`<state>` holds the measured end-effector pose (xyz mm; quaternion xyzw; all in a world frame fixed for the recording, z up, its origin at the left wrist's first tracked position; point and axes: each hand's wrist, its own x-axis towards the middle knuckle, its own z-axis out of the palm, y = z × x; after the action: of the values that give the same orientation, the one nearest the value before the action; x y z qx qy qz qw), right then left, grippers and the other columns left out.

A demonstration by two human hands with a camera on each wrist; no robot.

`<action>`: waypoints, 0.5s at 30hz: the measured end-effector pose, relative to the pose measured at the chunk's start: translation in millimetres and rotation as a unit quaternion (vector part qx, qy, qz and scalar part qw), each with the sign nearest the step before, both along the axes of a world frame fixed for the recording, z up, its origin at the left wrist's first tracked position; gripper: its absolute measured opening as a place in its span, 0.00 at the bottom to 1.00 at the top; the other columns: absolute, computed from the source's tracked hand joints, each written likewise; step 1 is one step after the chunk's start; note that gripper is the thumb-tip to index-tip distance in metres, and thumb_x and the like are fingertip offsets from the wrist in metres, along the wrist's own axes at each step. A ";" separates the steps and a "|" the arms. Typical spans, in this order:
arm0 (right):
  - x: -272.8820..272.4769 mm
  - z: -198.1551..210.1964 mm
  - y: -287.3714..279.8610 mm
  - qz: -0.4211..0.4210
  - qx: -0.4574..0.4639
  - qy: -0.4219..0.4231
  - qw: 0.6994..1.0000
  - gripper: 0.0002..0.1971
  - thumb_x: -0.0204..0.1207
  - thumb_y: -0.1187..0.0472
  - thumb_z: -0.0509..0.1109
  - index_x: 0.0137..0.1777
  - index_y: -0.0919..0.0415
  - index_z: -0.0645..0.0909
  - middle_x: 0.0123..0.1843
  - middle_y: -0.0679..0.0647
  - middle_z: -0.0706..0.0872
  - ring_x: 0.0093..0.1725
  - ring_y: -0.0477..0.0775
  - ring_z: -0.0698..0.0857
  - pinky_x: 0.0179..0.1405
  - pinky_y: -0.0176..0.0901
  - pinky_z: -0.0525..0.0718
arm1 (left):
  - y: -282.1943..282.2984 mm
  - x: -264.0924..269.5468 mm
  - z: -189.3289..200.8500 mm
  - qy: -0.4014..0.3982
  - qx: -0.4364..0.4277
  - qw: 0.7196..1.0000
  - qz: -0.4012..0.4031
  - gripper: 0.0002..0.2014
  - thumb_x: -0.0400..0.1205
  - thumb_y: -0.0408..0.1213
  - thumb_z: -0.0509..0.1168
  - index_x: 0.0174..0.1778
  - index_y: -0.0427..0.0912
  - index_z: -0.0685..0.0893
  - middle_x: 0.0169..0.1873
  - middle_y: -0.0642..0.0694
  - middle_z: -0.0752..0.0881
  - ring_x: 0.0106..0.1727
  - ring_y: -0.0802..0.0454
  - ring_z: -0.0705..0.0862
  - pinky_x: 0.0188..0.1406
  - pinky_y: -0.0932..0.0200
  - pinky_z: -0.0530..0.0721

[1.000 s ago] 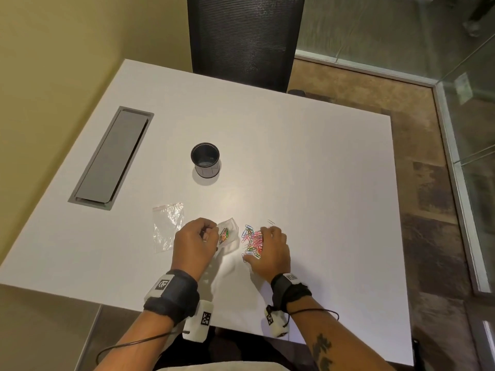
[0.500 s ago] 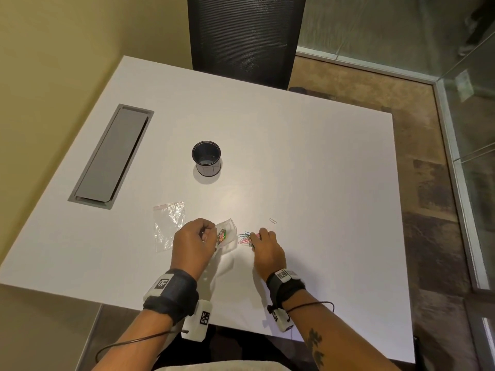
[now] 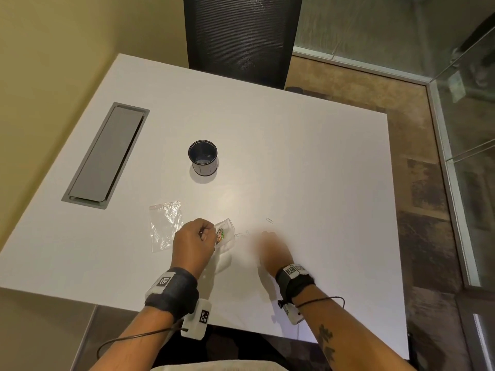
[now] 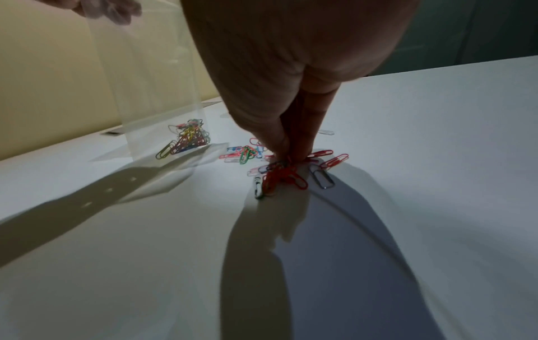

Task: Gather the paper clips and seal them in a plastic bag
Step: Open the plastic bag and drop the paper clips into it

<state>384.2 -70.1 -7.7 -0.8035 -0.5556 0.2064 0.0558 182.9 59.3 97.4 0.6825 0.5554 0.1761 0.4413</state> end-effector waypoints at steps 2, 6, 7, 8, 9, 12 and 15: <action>6.8 1.7 -2.2 -0.031 0.030 0.041 0.998 0.11 0.60 0.78 0.80 0.34 0.63 0.84 0.33 0.59 0.83 0.32 0.67 0.86 0.25 0.45 0.76 | -0.4 1.9 -0.5 -0.002 0.004 1.000 -0.002 0.07 0.84 0.31 0.71 0.41 0.45 0.90 0.36 0.45 0.91 0.38 0.39 0.92 0.45 0.36 0.93; 20.7 2.6 -7.2 -0.161 0.080 0.120 0.976 0.07 0.74 0.70 0.77 0.47 0.64 0.96 0.42 0.60 0.95 0.45 0.64 0.92 0.45 0.48 0.89 | -1.0 4.8 -2.3 -0.003 0.007 1.000 -0.002 0.07 0.83 0.31 0.72 0.41 0.44 0.90 0.36 0.45 0.91 0.39 0.39 0.92 0.46 0.36 0.93; 23.0 7.2 -8.7 -0.191 0.095 0.142 0.967 0.07 0.75 0.69 0.78 0.49 0.64 0.97 0.45 0.59 0.96 0.47 0.61 0.93 0.49 0.46 0.90 | -1.3 5.6 -2.9 -0.004 0.007 1.000 -0.001 0.06 0.83 0.31 0.72 0.41 0.45 0.91 0.36 0.46 0.91 0.39 0.39 0.92 0.46 0.36 0.93; 24.9 12.7 -10.1 -0.218 0.109 0.165 0.956 0.07 0.75 0.69 0.80 0.51 0.64 0.97 0.47 0.59 0.98 0.48 0.59 0.94 0.52 0.44 0.91 | -1.5 6.1 -3.5 -0.007 0.006 1.000 -0.001 0.05 0.83 0.33 0.72 0.42 0.45 0.91 0.37 0.46 0.91 0.39 0.38 0.92 0.47 0.36 0.93; 26.5 18.6 -11.3 -0.245 0.117 0.188 0.944 0.08 0.75 0.69 0.81 0.52 0.64 0.97 0.48 0.58 0.98 0.49 0.55 0.95 0.54 0.42 0.91 | -1.7 6.4 -3.8 -0.010 0.004 1.000 -0.001 0.05 0.83 0.34 0.72 0.42 0.45 0.91 0.37 0.46 0.91 0.40 0.38 0.92 0.47 0.37 0.93; 33.8 38.4 -15.5 -0.305 0.122 0.262 0.907 0.10 0.75 0.69 0.84 0.55 0.64 0.97 0.50 0.55 0.98 0.44 0.38 0.93 0.50 0.24 0.87 | -2.5 9.8 -3.6 -0.014 0.002 1.000 -0.005 0.04 0.82 0.37 0.72 0.42 0.45 0.91 0.37 0.46 0.92 0.39 0.39 0.92 0.47 0.37 0.93; 37.4 61.3 -17.3 -0.363 0.132 0.363 0.848 0.12 0.75 0.70 0.85 0.58 0.67 0.96 0.47 0.58 0.98 0.42 0.41 0.95 0.45 0.26 0.89 | -2.5 12.7 -4.3 -0.009 0.004 1.000 -0.007 0.05 0.83 0.34 0.73 0.42 0.46 0.90 0.37 0.47 0.92 0.40 0.39 0.92 0.47 0.38 0.93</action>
<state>421.6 -87.4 53.6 -0.8008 -0.1867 0.3726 0.4301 195.6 56.8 93.1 0.6863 0.5459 0.1818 0.4449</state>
